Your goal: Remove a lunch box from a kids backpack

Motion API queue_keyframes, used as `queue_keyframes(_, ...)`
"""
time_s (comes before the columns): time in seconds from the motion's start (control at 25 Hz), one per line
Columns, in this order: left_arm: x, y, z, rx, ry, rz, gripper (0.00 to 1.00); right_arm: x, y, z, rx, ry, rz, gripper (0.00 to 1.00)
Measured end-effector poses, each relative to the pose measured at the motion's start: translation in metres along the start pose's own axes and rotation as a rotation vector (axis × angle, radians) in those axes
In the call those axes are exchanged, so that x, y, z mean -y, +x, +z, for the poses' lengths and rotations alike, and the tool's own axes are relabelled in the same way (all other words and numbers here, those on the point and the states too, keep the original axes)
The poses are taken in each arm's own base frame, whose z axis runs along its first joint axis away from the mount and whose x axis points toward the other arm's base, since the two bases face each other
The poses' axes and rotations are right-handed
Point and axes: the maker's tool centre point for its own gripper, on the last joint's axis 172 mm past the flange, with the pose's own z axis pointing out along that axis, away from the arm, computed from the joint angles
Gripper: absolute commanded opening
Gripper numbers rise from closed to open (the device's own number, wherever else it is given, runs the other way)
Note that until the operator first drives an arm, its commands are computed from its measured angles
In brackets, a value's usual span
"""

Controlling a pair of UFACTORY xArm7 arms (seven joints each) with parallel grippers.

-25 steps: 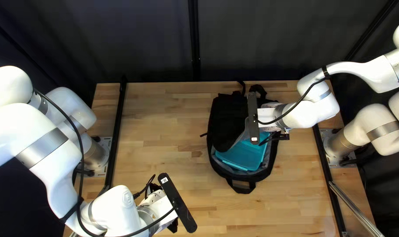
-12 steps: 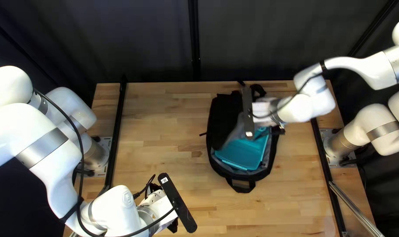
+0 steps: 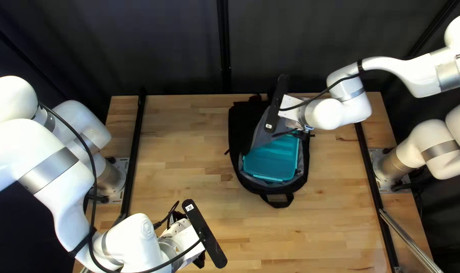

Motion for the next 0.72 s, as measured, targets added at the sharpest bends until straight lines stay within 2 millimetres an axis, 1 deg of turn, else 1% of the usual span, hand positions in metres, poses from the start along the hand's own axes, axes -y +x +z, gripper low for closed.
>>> queue_keyframes(0.16,0.0,0.0,0.0,0.0,0.0,0.0,1.0,-0.01,-0.011,0.016,0.032,-0.025,0.123,0.0)
queue_keyframes(0.36,0.0,0.0,0.0,0.0,0.0,0.0,1.0,-0.022,-0.02,0.026,0.047,-0.067,0.239,0.0)
queue_keyframes(0.72,0.0,0.0,0.0,0.0,0.0,0.0,1.0,-0.031,-0.036,0.052,0.074,-0.109,0.408,0.0)
